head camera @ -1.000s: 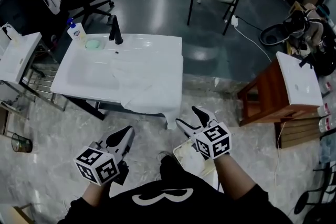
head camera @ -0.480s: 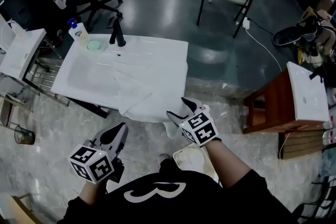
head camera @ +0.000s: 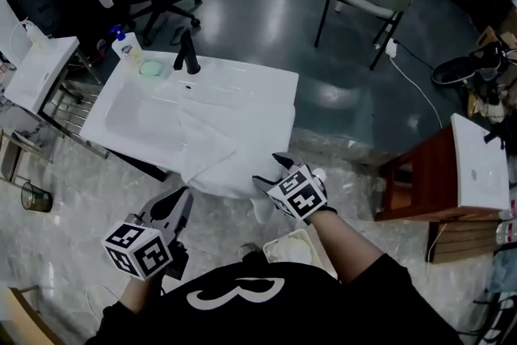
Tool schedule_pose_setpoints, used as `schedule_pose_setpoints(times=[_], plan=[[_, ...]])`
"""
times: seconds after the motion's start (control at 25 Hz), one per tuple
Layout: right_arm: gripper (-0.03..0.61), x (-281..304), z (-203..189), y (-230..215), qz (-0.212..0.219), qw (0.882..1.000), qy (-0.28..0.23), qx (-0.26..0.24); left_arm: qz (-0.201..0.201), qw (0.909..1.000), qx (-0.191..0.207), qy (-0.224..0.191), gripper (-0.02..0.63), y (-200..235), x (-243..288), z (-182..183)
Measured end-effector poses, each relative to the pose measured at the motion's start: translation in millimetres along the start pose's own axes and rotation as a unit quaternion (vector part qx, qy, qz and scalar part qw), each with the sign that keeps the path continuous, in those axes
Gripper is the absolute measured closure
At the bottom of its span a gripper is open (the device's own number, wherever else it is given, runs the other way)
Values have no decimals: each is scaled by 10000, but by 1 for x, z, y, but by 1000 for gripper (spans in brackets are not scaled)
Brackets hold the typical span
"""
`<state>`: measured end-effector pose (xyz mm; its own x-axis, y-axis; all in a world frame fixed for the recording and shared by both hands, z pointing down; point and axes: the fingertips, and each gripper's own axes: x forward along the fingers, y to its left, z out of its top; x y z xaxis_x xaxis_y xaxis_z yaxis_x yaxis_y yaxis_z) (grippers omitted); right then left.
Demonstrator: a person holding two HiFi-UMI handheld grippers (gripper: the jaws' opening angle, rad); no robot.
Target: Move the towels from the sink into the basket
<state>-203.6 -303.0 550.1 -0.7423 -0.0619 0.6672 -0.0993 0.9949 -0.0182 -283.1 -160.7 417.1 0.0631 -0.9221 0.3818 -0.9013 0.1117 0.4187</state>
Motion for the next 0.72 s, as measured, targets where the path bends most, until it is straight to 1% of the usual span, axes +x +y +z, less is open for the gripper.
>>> schedule_pose_setpoints(times=[0.2, 0.44, 0.72], plan=[[288, 6, -4, -1, 152, 9998, 90, 0, 107, 9999, 30, -10, 608, 7, 5, 0], [288, 8, -6, -1, 218, 9996, 115, 106, 81, 9999, -20, -61, 607, 12, 5, 4], [291, 11, -7, -2, 174, 9993, 303, 122, 17, 9999, -57, 154, 608, 24, 6, -1]])
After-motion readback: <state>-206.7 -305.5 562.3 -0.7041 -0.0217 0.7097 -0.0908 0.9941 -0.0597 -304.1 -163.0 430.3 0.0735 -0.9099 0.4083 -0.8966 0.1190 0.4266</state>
